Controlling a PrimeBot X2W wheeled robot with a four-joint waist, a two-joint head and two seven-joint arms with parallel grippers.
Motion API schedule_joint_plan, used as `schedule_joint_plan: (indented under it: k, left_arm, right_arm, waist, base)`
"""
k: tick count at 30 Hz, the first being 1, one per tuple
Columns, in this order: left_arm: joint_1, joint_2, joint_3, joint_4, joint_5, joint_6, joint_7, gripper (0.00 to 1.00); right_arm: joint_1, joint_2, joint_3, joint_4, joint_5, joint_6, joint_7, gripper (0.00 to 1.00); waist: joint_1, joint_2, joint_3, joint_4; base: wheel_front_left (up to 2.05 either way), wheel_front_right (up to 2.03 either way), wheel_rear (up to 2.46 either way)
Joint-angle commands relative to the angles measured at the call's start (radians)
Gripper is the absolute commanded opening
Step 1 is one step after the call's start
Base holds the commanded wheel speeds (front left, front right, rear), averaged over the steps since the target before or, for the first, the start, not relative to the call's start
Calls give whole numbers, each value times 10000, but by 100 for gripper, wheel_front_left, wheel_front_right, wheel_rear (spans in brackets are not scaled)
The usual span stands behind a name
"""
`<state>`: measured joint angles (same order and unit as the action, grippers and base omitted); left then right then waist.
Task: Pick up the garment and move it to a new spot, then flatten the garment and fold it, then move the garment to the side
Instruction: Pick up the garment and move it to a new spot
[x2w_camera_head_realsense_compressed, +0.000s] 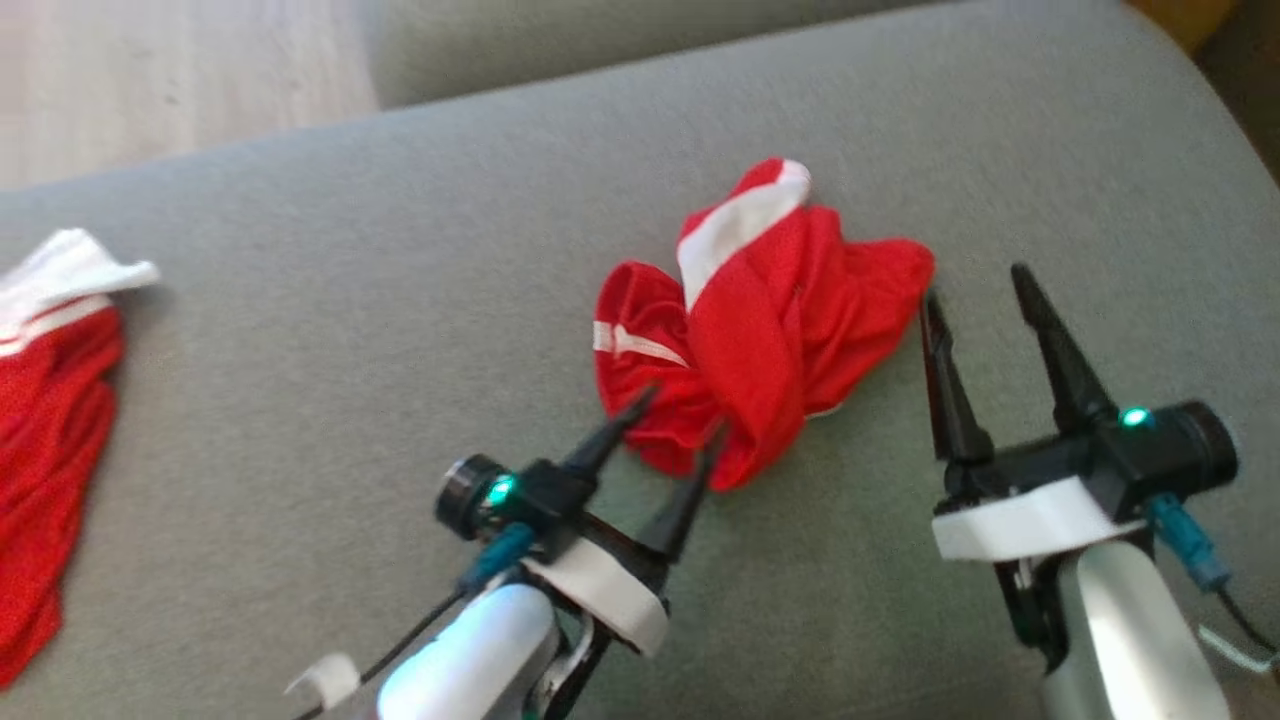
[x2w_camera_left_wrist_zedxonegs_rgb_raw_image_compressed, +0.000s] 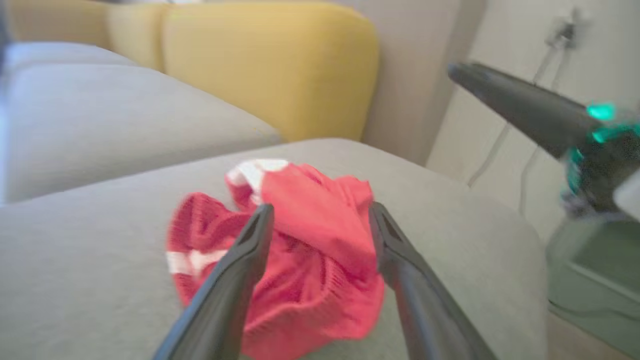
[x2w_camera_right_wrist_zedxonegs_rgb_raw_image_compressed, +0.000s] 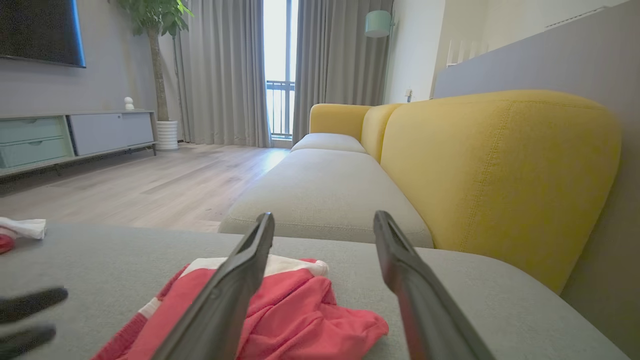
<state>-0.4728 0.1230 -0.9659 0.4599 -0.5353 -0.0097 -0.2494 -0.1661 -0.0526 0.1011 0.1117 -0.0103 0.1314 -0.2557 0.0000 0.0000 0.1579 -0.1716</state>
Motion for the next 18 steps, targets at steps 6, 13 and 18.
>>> schedule_joint_plan:
  k: [6,13,18]
  left_arm:
    - [1837,426,3076,-2034,324,1094,-121,100]
    - [3679,508,5370,-2961,987,1436,-122,100]
    - [4874,168,6687,-3200,1474,1291,-123,100]
  right_arm:
    - [688,24,268,110,95,-7,-61,100]
    - [1269,24,48,454,200,-7,-61,100]
    - [1725,24,-58,593,327,-7,-61,100]
  waist:
    - [0,0,-1449,1155]
    - [0,0,-1858,1677]
    - [0,0,-2102,1873]
  base:
    - [0,0,0]
    - [0,0,0]
    - [0,0,0]
